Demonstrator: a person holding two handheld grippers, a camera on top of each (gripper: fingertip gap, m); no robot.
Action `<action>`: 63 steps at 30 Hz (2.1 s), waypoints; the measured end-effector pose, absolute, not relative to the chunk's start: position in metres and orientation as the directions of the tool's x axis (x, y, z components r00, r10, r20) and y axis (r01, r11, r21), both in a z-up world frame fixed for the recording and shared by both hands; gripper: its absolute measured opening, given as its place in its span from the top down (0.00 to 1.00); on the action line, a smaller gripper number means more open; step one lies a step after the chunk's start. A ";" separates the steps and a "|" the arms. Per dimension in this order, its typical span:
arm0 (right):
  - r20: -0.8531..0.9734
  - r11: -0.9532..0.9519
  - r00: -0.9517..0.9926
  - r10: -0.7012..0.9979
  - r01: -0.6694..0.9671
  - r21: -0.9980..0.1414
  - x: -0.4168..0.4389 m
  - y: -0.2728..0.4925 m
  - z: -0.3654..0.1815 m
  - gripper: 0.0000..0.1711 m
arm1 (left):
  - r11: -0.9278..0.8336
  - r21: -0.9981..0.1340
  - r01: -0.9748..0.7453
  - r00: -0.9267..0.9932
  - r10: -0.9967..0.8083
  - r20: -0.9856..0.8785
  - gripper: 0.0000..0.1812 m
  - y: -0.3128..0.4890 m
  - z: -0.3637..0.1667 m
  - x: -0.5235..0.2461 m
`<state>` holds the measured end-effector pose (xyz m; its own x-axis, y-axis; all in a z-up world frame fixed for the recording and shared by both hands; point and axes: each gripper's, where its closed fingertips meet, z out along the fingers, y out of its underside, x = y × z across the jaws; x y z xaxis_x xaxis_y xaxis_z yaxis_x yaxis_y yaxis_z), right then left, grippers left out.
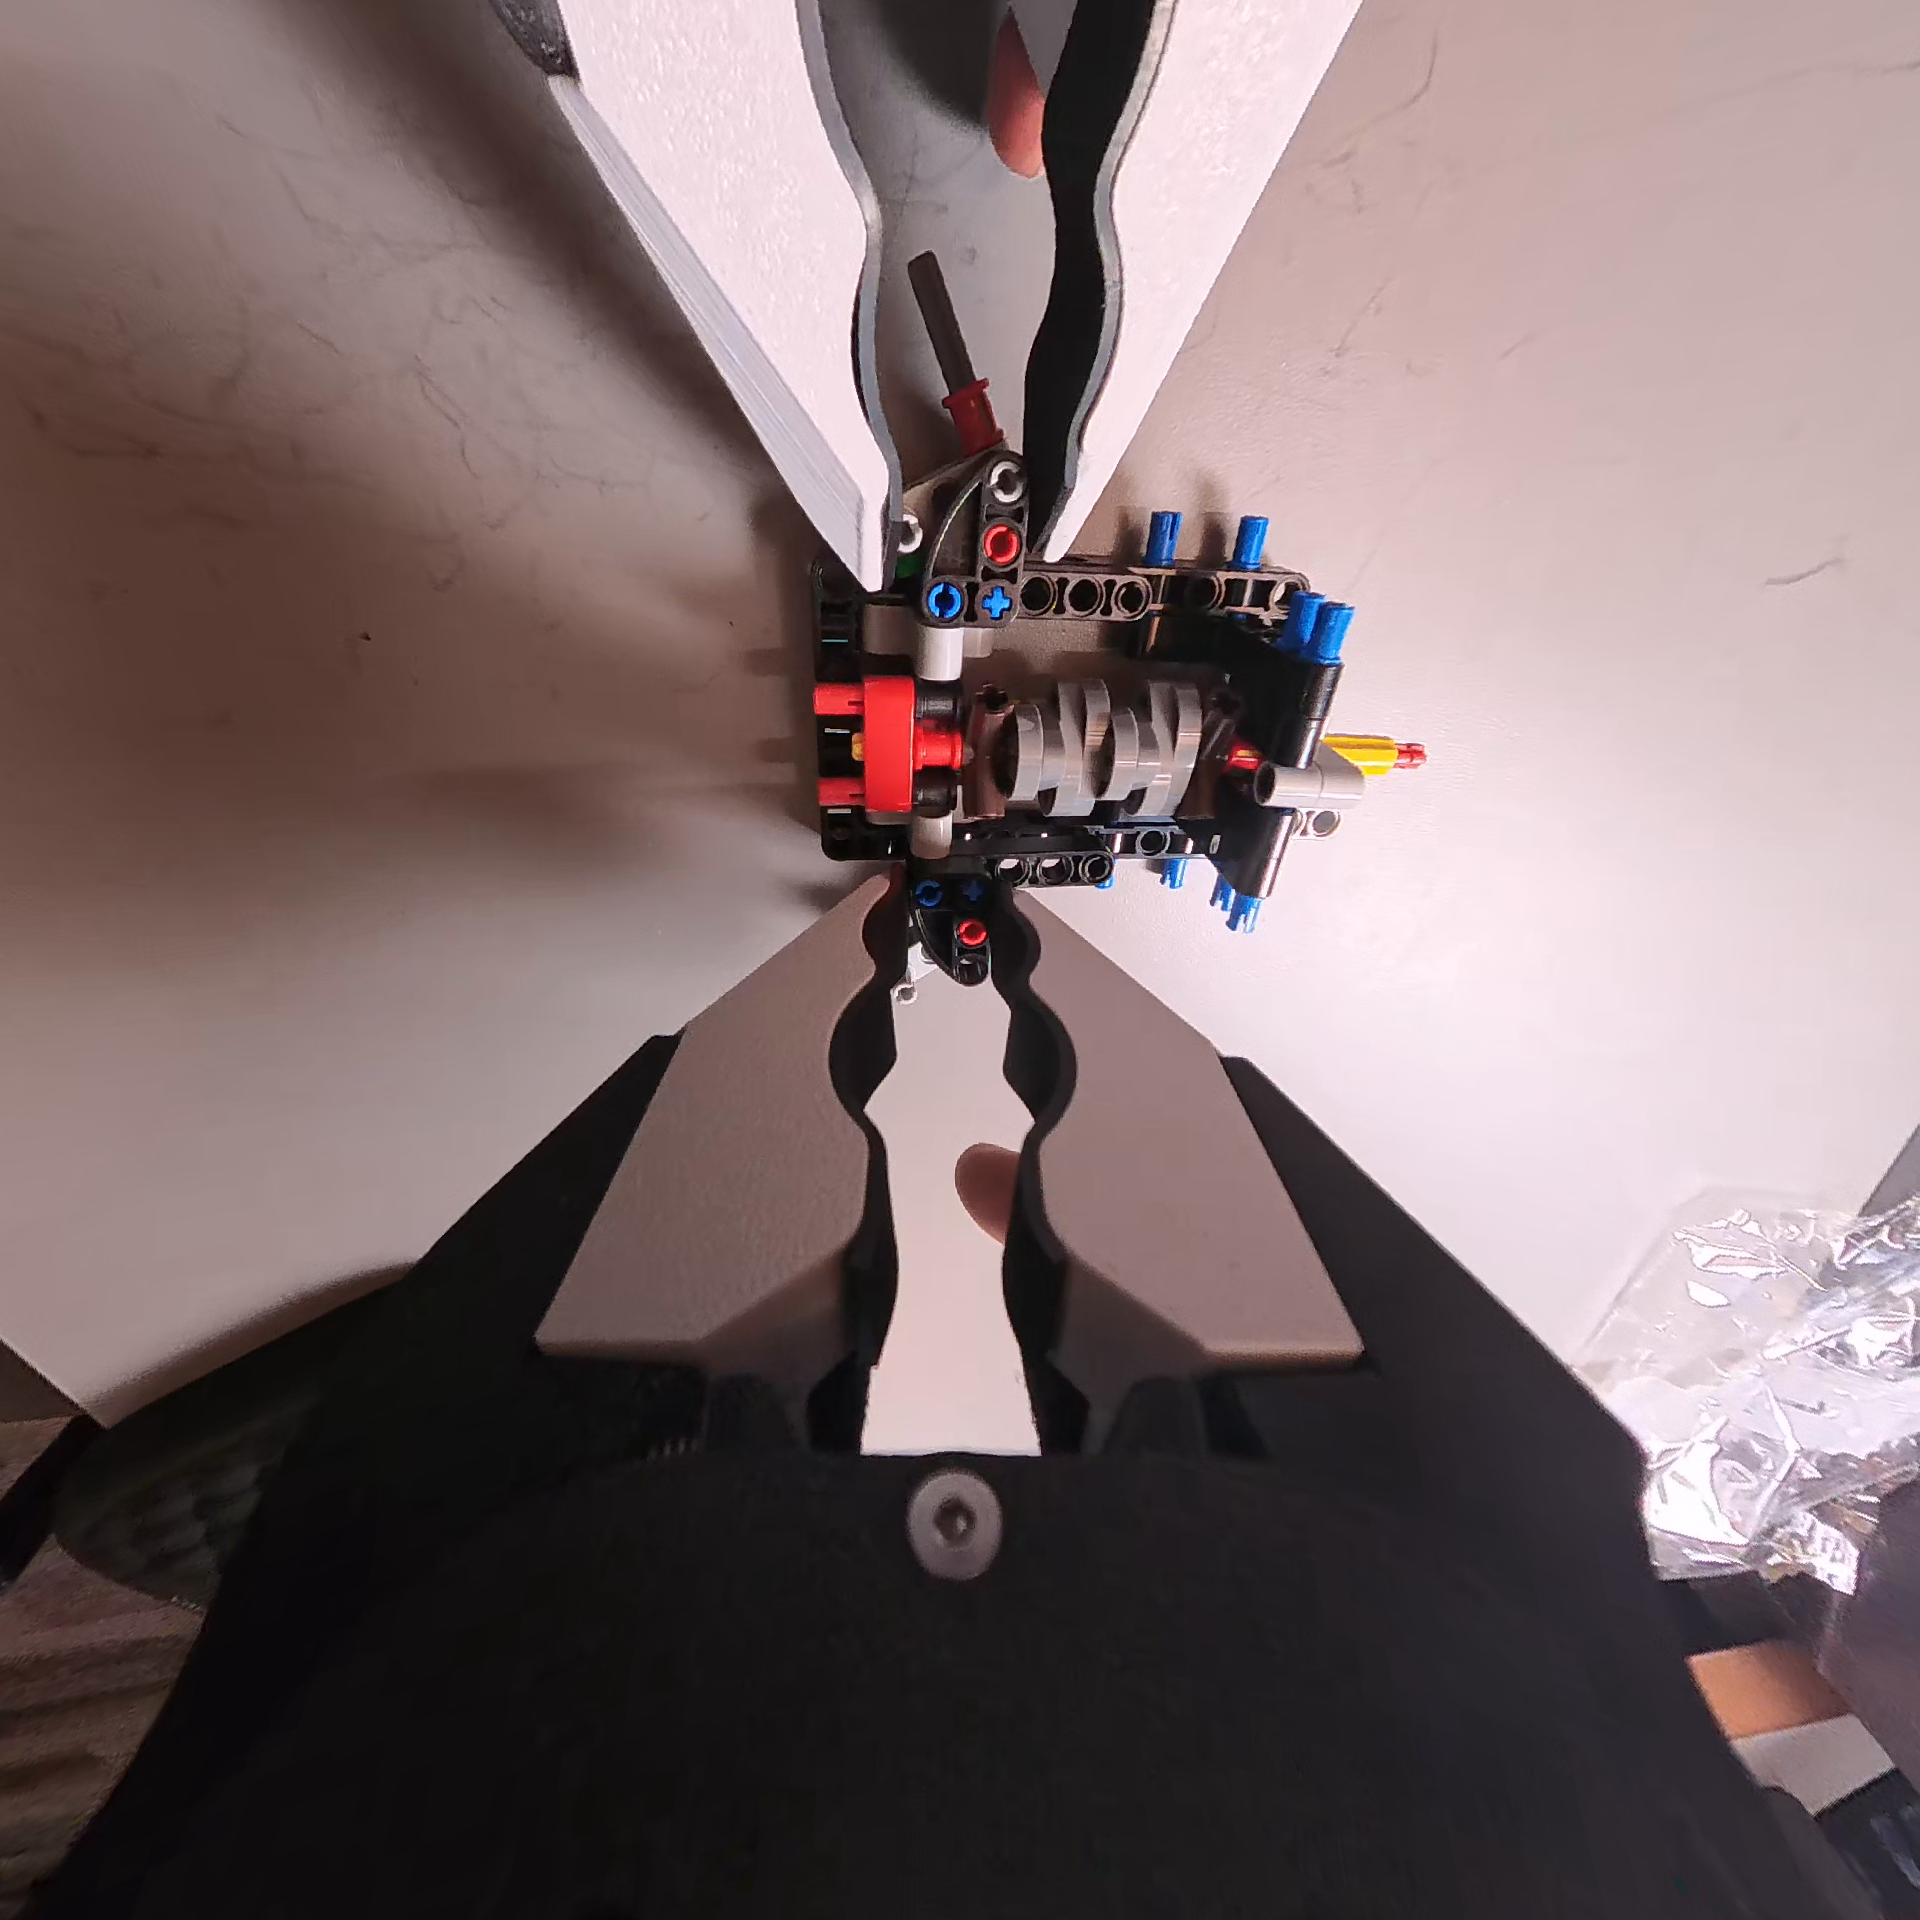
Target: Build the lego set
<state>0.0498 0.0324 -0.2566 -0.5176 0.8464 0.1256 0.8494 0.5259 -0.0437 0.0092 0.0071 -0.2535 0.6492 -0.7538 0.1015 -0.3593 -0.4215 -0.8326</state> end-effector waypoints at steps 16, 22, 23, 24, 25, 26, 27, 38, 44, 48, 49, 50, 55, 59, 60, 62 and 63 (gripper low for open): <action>0.102 0.539 -0.531 0.841 0.840 -0.067 0.050 0.032 -0.258 0.93 | -0.431 -0.832 -0.350 0.644 -0.755 0.121 0.89 0.007 -0.253 0.009; 0.054 0.550 -0.548 0.835 0.832 -0.064 0.050 0.031 -0.259 0.93 | -0.434 -0.831 -0.348 0.640 -0.758 0.128 0.89 0.006 -0.254 0.009; 0.043 0.551 -0.549 0.835 0.833 -0.057 0.050 0.031 -0.259 0.93 | -0.436 -0.831 -0.347 0.639 -0.758 0.130 0.89 0.006 -0.254 0.009; 0.034 0.553 -0.552 0.833 0.832 -0.048 0.050 0.031 -0.259 0.93 | -0.437 -0.830 -0.345 0.638 -0.758 0.134 0.89 0.006 -0.254 0.009; 0.030 0.558 -0.557 0.830 0.829 -0.038 0.050 0.031 -0.259 0.93 | -0.438 -0.830 -0.344 0.638 -0.758 0.136 0.89 0.006 -0.254 0.009; 0.029 0.564 -0.563 0.826 0.825 -0.031 0.050 0.031 -0.259 0.93 | -0.438 -0.830 -0.344 0.637 -0.759 0.136 0.89 0.006 -0.254 0.009; 0.022 0.561 -0.561 0.828 0.827 -0.030 0.050 0.031 -0.260 0.93 | -0.437 -0.831 -0.345 0.637 -0.759 0.134 0.89 0.006 -0.254 0.009; 0.011 0.583 -0.583 0.813 0.813 -0.006 0.049 0.031 -0.260 0.93 | -0.446 -0.828 -0.341 0.629 -0.763 0.152 0.89 0.005 -0.254 0.009; -0.028 0.497 -0.502 0.864 0.862 -0.103 0.045 0.033 -0.258 0.92 | -0.440 -0.826 -0.353 0.624 -0.768 0.142 0.89 0.005 -0.254 0.004; -0.045 0.440 -0.466 0.884 0.860 -0.259 0.039 0.038 -0.236 0.83 | -0.437 -0.823 -0.363 0.615 -0.776 0.140 0.89 0.006 -0.255 0.006; -0.038 0.434 -0.464 0.885 0.853 -0.291 0.041 0.040 -0.230 0.82 | -0.440 -0.822 -0.361 0.616 -0.775 0.144 0.89 0.007 -0.255 0.006; -0.030 0.428 -0.461 0.887 0.844 -0.322 0.045 0.042 -0.225 0.81 | -0.442 -0.822 -0.359 0.617 -0.773 0.147 0.89 0.007 -0.255 0.005; 0.062 0.396 -0.414 0.908 0.803 -0.445 0.066 0.053 -0.232 0.80 | -0.439 -0.822 -0.363 0.620 -0.772 0.138 0.89 0.009 -0.256 0.002; 0.085 0.335 -0.350 0.933 0.760 -0.556 0.068 0.050 -0.253 0.79 | -0.441 -0.822 -0.362 0.612 -0.777 0.147 0.89 0.011 -0.255 0.000; 0.075 0.309 -0.328 0.942 0.755 -0.578 0.066 0.048 -0.257 0.78 | -0.443 -0.821 -0.360 0.611 -0.777 0.151 0.89 0.011 -0.255 0.000; 0.066 0.252 -0.271 0.960 0.742 -0.621 0.062 0.047 -0.259 0.77 | -0.451 -0.820 -0.353 0.611 -0.775 0.163 0.89 0.012 -0.255 0.000; 0.059 0.221 -0.240 0.969 0.735 -0.641 0.059 0.046 -0.259 0.77 | -0.455 -0.819 -0.349 0.612 -0.772 0.169 0.89 0.012 -0.255 0.000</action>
<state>0.0588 0.0457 -0.2593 -0.2404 0.9689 0.0590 0.7350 0.2215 -0.6409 -0.0001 0.0125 -0.2553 0.6123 -0.7725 0.1687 -0.3486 -0.4553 -0.8193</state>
